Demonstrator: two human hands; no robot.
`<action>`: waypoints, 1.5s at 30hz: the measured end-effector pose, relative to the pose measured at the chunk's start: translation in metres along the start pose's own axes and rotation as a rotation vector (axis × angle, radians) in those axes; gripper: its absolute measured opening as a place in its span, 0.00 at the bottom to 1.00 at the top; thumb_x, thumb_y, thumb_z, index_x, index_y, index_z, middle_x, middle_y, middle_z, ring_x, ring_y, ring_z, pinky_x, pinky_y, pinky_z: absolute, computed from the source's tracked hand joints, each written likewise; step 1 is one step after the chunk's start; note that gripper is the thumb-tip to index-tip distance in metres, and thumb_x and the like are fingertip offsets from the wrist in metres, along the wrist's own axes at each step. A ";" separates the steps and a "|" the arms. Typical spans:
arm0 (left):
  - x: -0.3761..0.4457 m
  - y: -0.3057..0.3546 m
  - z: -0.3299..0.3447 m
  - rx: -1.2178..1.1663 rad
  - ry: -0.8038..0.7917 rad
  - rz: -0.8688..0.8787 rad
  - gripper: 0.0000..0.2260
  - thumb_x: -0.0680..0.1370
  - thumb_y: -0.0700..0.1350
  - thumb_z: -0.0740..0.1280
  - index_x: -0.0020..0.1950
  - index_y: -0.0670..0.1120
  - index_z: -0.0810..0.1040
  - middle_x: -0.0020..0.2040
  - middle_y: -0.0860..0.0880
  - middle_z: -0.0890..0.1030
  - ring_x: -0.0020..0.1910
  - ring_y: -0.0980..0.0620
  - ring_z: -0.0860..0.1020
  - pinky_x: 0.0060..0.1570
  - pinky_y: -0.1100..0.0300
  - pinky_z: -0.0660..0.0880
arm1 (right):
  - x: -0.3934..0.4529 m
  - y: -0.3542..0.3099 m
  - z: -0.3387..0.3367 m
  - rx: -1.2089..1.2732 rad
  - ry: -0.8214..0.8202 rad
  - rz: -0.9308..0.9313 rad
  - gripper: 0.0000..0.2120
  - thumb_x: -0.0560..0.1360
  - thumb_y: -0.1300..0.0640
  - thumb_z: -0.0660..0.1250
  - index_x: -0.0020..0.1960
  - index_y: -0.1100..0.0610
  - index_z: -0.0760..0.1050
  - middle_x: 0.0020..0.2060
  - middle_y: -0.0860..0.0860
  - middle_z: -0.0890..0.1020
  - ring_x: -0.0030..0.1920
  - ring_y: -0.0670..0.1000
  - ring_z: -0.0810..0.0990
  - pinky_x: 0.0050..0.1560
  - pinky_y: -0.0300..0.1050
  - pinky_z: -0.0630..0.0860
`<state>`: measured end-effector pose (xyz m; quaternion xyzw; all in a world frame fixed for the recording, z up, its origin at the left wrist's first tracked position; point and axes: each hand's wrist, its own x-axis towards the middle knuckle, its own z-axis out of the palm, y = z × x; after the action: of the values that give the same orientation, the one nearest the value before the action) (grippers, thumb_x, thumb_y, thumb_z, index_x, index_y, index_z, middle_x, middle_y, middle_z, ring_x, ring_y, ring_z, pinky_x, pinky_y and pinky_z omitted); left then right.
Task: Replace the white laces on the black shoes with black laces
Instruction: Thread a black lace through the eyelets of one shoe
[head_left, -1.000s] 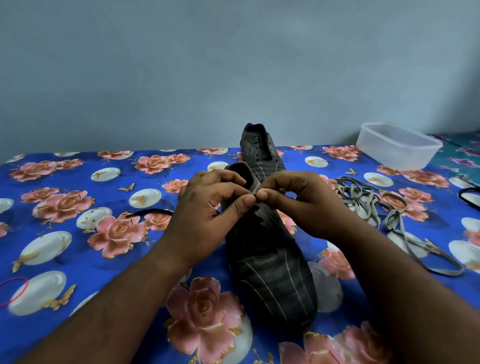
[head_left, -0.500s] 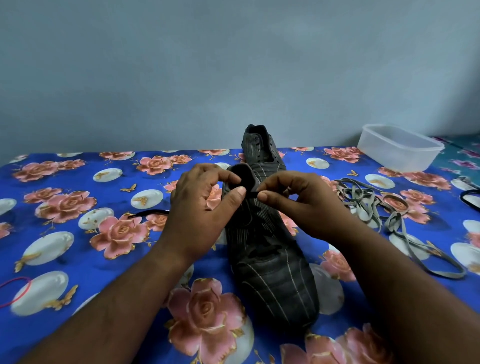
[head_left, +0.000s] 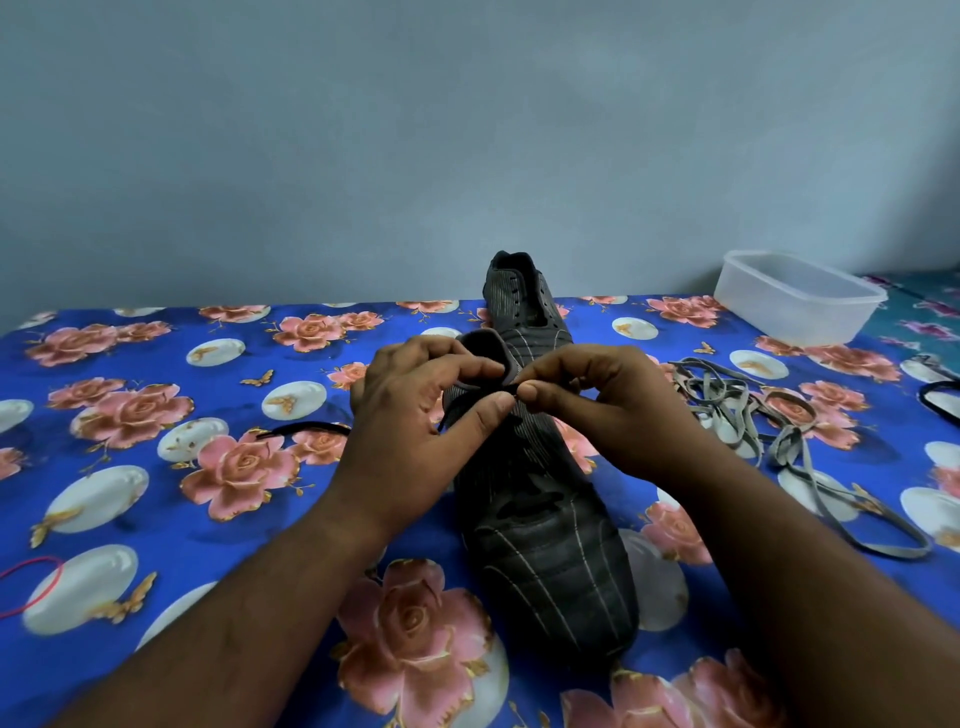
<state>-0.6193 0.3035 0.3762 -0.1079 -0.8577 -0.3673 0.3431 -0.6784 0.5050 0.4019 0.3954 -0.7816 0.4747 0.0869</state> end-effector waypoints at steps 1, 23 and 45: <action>0.000 0.000 0.001 0.011 -0.006 0.018 0.13 0.75 0.64 0.66 0.55 0.62 0.83 0.55 0.59 0.79 0.61 0.52 0.75 0.60 0.39 0.70 | 0.000 -0.001 0.000 -0.006 -0.013 -0.004 0.04 0.77 0.58 0.73 0.47 0.49 0.83 0.39 0.43 0.85 0.40 0.37 0.79 0.43 0.30 0.73; -0.001 0.001 0.006 -0.025 0.011 0.012 0.06 0.75 0.59 0.67 0.47 0.60 0.81 0.51 0.59 0.80 0.57 0.53 0.77 0.58 0.39 0.70 | 0.000 0.001 -0.001 0.016 -0.036 0.041 0.01 0.76 0.58 0.74 0.47 0.53 0.84 0.39 0.47 0.85 0.38 0.39 0.77 0.41 0.31 0.73; 0.002 0.006 0.008 0.022 0.003 -0.196 0.09 0.73 0.58 0.65 0.44 0.57 0.82 0.38 0.63 0.77 0.51 0.52 0.74 0.57 0.40 0.72 | 0.005 0.026 0.003 -0.147 -0.046 0.002 0.09 0.82 0.60 0.65 0.58 0.50 0.80 0.48 0.51 0.80 0.48 0.49 0.77 0.44 0.32 0.68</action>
<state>-0.6217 0.3135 0.3768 -0.0190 -0.8678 -0.3897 0.3078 -0.6994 0.5061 0.3857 0.3980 -0.8165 0.4067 0.0975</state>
